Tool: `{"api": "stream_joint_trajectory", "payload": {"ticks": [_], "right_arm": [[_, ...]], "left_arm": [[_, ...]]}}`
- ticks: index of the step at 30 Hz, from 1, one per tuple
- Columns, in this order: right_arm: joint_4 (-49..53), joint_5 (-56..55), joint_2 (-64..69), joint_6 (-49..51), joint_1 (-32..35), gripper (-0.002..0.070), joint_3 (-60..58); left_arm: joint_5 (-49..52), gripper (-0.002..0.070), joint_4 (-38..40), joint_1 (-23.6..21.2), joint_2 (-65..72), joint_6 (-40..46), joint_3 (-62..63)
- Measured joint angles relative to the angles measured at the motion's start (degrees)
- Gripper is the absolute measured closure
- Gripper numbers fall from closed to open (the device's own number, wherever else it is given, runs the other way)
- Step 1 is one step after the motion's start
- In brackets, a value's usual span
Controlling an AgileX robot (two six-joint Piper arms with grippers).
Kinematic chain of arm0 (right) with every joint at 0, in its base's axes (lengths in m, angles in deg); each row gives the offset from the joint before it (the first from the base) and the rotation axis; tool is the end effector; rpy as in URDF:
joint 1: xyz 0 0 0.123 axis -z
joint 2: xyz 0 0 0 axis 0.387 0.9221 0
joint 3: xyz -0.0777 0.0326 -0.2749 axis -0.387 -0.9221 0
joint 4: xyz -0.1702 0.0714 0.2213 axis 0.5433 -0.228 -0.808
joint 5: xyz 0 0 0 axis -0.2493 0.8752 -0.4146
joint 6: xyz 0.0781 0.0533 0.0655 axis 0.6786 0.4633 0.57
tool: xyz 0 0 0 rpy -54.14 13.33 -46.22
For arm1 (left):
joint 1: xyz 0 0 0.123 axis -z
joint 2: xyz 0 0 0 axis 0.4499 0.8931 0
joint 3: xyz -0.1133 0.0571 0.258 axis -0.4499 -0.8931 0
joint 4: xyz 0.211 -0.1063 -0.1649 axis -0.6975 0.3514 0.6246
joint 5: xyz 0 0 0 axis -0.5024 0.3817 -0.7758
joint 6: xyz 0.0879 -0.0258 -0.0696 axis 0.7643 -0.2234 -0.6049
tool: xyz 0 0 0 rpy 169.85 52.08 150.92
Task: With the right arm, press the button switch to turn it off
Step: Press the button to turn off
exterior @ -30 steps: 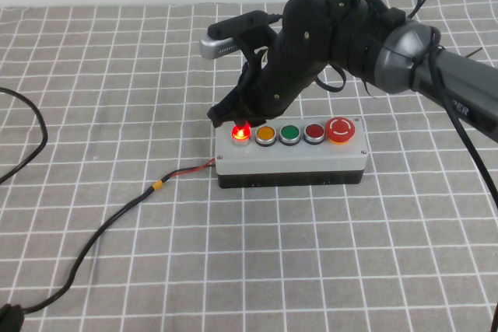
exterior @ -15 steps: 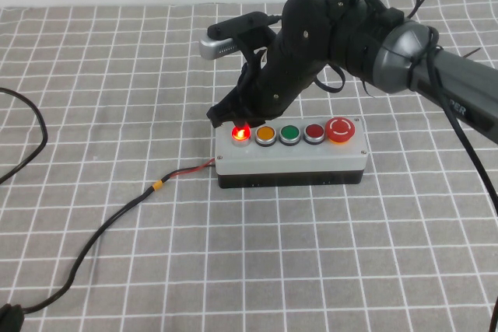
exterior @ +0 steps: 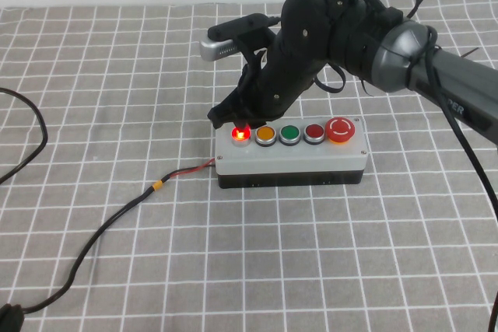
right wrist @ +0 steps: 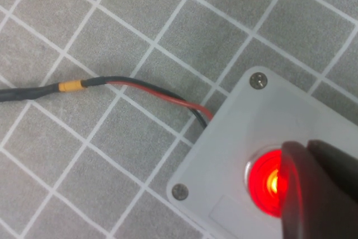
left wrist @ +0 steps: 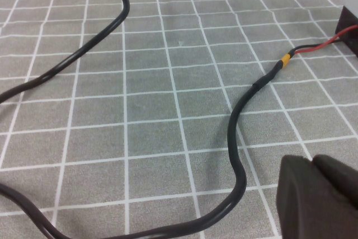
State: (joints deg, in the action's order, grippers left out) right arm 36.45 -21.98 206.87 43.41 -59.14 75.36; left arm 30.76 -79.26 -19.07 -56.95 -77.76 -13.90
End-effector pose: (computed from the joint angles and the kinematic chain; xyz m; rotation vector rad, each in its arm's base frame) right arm 0.4277 0.3322 0.2210 -0.7774 2.5807 0.3892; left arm 0.1077 -0.0177 0.1626 0.1972 1.8744 -0.0794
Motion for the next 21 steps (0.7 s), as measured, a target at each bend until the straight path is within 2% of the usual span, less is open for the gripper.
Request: {"api": "stream_joint_trajectory", "payload": {"ticks": [11,21], "right_arm": [[1.68,5.34,-5.50,0.00,-1.34,0.0692,-1.70],[1.91,8.61,-27.03,1.33,-1.82,0.0692,-13.42]], "left_arm": [[0.00,0.0678,0.00,0.00,0.00,0.00,0.00],[0.00,0.0678,0.00,0.00,0.00,0.00,0.00]]}}
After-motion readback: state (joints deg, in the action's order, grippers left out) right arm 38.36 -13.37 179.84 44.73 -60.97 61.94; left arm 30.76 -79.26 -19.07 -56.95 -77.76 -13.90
